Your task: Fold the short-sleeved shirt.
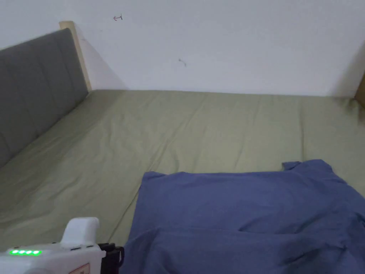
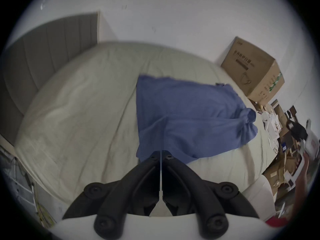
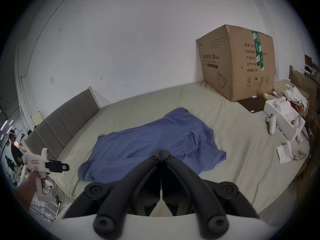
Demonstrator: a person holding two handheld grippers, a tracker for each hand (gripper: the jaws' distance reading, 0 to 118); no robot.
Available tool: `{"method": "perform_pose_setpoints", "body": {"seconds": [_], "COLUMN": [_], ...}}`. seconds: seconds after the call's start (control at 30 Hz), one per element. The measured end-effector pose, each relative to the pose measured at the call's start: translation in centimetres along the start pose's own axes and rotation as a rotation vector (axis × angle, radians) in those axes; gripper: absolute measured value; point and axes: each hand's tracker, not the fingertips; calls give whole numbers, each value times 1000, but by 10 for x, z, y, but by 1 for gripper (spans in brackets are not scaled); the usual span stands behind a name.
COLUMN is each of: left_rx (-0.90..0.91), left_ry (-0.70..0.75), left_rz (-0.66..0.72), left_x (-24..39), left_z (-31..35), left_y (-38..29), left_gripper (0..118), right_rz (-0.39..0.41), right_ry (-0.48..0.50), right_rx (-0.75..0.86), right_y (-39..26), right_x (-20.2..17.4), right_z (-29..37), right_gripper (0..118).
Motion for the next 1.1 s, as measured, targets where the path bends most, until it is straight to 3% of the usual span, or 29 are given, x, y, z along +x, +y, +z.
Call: {"method": "perform_pose_setpoints", "body": {"seconds": [0.03, 0.07, 0.1, 0.13, 0.17, 0.2, 0.27, 0.33, 0.37, 0.43, 0.5, 0.53, 0.6, 0.63, 0.67, 0.73, 0.8, 0.83, 0.87, 0.9, 0.93, 0.97, 1.0, 1.03, 1.1], "left_rx": [6, 15, 2, -49, -78, -38, -86, -139, -207, -173, -135, -123, -118, -130, -110, -93, -38, -26, -26, 27, 37, 39, 40, 46, 48], "left_ry": [17, 27, 34, 67, 104, 136, 212, 170, 102, 220, 175, 171, 171, 6, -14, 27, 95, 113, 111, 168, 139, 109, 91, 100, 102], "left_rz": [18, 25, 35, 36, 34, 14, 12, 24, 47, -139, -248, -277, -316, -243, -189, -207, -282, -296, -277, -297, -230, -182, -150, -142, -146], "left_x": [-4, -7, -11, -10, -12, -14, -6, 0, 3, 20, 41, 49, 53, 52, 50, 49, 53, 51, 47, 40, 35, 31, 28, 26, 36], "left_z": [-11, -23, -34, -46, -59, -71, -79, -90, -96, -95, -89, -89, -91, -87, -86, -80, -68, -63, -58, -51, -46, -43, -40, -38, -35], "left_y": [1, 1, 2, -1, -4, -9, -11, -17, -19, -23, -24, -27, -27, -24, -20, -13, -6, -2, 2, 10, 14, 17, 19, 19, 17], "left_gripper": [3, 19, 50, 93, 118, 112, 111, 110, 101, 97, 61, 51, 4, 4, 4, 4, 4, 4, 4, 4, 4, 4, 4, 4, 4], "right_rz": [-9, -24, -34, -39, -43, -43, -42, -43, -43, -45, -55, -67, -105, -122, -137, -161, -186, -191, -205, -203, -194, -188, -189, -198, -270], "right_ry": [3, 11, 14, 14, 14, 13, 4, 1, -2, -14, -25, -26, -18, -11, -3, 6, -46, -28, -10, -50, -56, -60, -63, -112, -141], "right_rx": [-13, -30, -39, -41, -43, -43, -40, -42, -43, -47, -50, -48, -47, -44, -37, -27, -67, -138, -206, -280, -340, -384, -354, -418, -477], "right_y": [0, -2, -3, -3, -4, -4, -2, -1, 0, 4, 5, 6, 7, 10, 13, 23, 37, 41, 45, 47, 47, 42, 37, 33, 23], "right_x": [1, 1, 1, 0, 2, 1, 0, 3, 4, 4, 6, 7, 37, 42, 48, 70, 98, 120, 135, 146, 154, 159, 168, 178, 186], "right_z": [-2, -1, 1, 4, 5, 8, 12, 12, 12, 10, 8, 7, 0, -2, -4, -15, -37, -56, -73, -89, -103, -118, -125, -136, -162], "right_gripper": [0, 0, 0, 0, 0, 0, 0, 0, 0, 0, 0, 0, 0, 0, 0, 0, 2, 22, 71, 108, 108, 116, 118, 117, 117]}}
